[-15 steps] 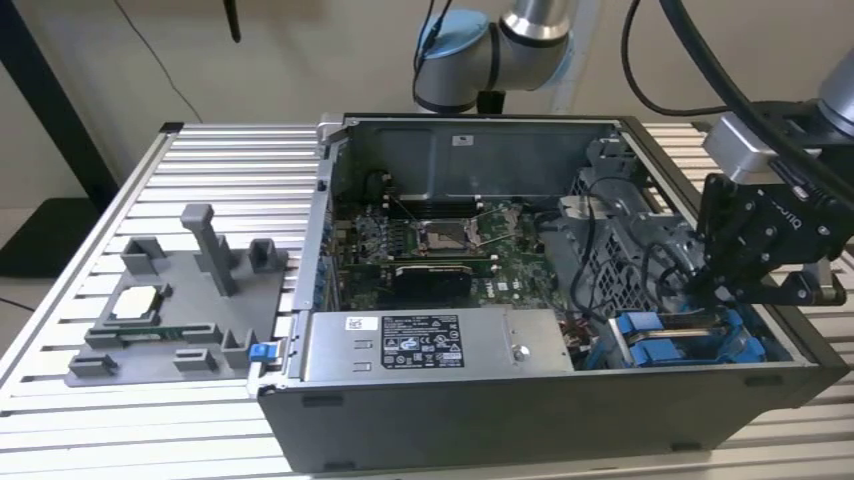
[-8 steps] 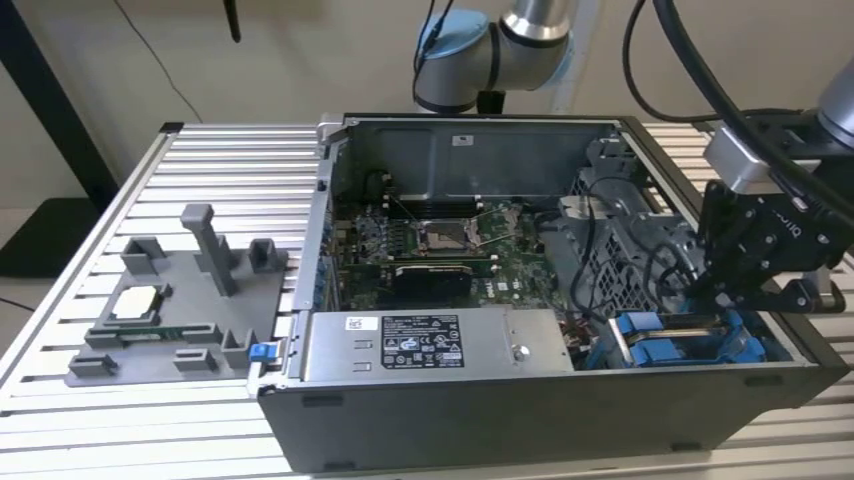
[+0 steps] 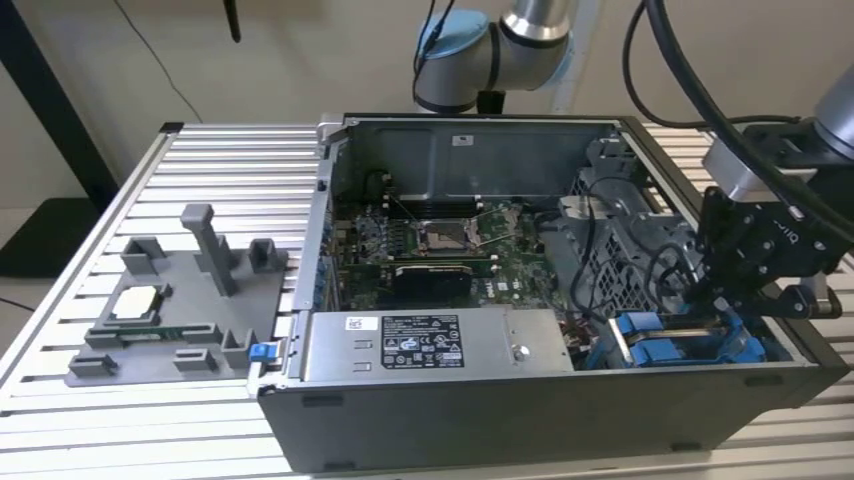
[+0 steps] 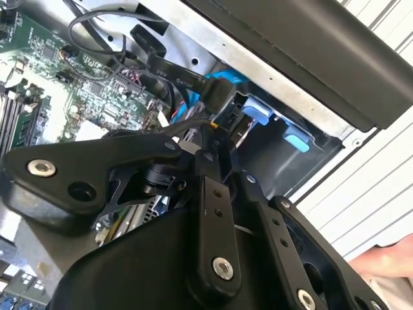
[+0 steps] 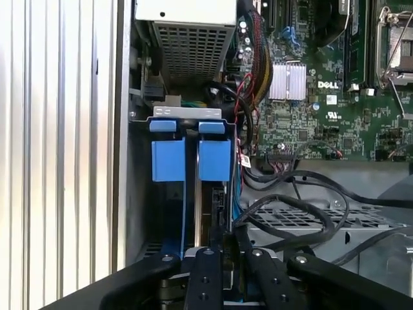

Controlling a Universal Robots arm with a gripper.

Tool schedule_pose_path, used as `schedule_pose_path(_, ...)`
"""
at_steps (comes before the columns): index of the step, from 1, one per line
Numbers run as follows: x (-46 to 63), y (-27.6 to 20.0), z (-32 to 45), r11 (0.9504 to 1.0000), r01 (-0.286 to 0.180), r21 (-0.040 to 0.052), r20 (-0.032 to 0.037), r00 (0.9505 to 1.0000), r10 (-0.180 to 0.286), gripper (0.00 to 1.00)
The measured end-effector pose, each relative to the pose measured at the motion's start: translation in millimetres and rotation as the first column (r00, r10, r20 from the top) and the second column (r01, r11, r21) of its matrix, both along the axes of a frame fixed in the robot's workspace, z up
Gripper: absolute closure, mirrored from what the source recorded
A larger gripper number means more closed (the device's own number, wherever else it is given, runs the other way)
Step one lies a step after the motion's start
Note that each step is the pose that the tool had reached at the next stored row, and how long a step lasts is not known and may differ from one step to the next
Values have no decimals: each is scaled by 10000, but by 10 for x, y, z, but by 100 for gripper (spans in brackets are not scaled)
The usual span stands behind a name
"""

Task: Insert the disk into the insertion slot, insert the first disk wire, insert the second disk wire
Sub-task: 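Insert the first disk wire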

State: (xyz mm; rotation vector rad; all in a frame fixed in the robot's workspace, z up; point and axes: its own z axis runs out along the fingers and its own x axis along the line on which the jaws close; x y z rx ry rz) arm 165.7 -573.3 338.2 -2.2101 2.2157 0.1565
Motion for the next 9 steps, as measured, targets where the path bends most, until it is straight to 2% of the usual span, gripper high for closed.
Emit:
schedule_pose_path(3,2,-6,-2,9999,107,7,0,9999,-107,100)
schedule_pose_path(9,2,-9,-2,9981,613,8,-1,9981,-613,100)
